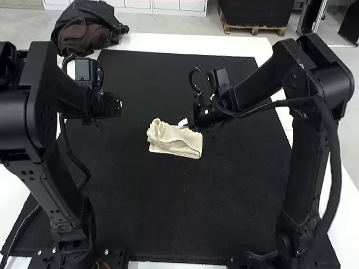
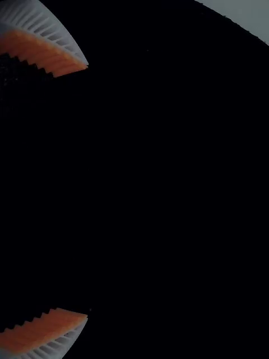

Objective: Fold the towel.

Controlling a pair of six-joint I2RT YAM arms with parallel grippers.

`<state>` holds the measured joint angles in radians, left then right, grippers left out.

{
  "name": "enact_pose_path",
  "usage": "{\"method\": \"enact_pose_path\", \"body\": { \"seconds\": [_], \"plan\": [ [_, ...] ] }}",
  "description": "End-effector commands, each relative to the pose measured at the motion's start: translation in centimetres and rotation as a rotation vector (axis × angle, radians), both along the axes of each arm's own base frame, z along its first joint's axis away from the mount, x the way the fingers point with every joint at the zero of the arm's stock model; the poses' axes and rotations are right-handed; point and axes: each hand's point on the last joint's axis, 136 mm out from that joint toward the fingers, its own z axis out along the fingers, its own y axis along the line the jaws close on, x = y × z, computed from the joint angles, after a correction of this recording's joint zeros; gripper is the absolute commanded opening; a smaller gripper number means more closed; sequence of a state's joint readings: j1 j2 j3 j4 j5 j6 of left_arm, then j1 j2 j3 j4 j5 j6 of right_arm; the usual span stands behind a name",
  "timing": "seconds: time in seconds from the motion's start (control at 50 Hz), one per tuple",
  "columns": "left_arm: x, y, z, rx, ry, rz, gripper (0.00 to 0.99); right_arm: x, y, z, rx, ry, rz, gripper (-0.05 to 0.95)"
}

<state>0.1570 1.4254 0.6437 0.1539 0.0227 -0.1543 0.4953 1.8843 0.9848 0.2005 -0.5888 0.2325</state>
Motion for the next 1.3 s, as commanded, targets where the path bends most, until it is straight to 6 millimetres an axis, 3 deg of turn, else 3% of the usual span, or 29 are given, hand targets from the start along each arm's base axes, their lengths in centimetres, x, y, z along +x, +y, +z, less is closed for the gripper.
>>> {"method": "enact_pose_path", "body": {
  "seconds": [0.0, 0.52, 1.02, 1.14, 1.28],
  "plan": [
    [0.0, 0.1, 1.4, 0.004, -0.042, -0.001, 0.97, -0.6, 0.8, -0.8, 0.021, 0.024, 0.035, -0.03],
    [0.1, 0.1, 1.7, 0.004, -0.056, -0.005, 0.97, 0.1, 3.5, -3.0, 0.056, 0.045, 0.051, -0.03],
    [0.3, 1.6, 2.4, 0.005, -0.08, 0.015, 0.97, 0.4, 5.1, -5.4, 0.068, 0.065, 0.067, -0.03],
    [0.2, 1.9, 2.4, 0.008, -0.079, 0.017, 0.97, 0.8, 5.4, -4.0, 0.086, 0.056, 0.058, -0.03],
    [0.2, 2.1, 2.4, 0.006, -0.081, 0.023, 0.97, 1.4, 5.8, -0.2, 0.133, 0.027, 0.04, -0.03]
  ]
}}
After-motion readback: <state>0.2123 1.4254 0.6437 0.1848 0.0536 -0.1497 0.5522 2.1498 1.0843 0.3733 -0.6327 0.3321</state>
